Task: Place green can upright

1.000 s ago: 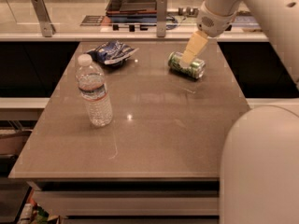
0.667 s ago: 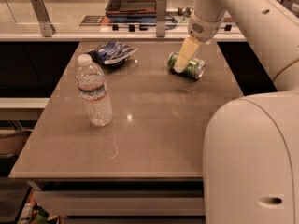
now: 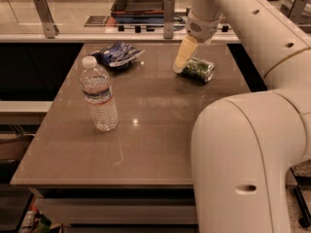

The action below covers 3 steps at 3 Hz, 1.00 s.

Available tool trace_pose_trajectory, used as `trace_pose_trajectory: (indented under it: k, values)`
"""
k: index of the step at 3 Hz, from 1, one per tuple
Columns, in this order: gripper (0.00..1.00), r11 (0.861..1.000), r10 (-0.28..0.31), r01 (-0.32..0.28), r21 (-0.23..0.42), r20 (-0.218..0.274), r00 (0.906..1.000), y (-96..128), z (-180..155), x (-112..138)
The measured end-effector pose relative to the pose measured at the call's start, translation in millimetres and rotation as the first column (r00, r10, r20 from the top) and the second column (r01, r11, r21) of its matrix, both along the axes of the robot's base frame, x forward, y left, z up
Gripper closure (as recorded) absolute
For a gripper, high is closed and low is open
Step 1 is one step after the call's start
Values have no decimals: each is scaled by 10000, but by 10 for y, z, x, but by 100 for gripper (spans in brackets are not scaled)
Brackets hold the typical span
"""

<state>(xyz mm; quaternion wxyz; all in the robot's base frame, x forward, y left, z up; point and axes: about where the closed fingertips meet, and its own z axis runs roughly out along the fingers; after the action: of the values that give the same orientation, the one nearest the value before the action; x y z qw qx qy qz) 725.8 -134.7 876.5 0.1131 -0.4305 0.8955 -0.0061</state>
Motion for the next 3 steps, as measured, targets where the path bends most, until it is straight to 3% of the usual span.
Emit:
trace_pose_trajectory:
  k: [1, 3]
  values:
    - [0, 9994, -212, 206, -287, -195, 9996, 58, -43, 61]
    - [0, 9941, -980, 956, -513, -467, 9941, -109, -177, 70]
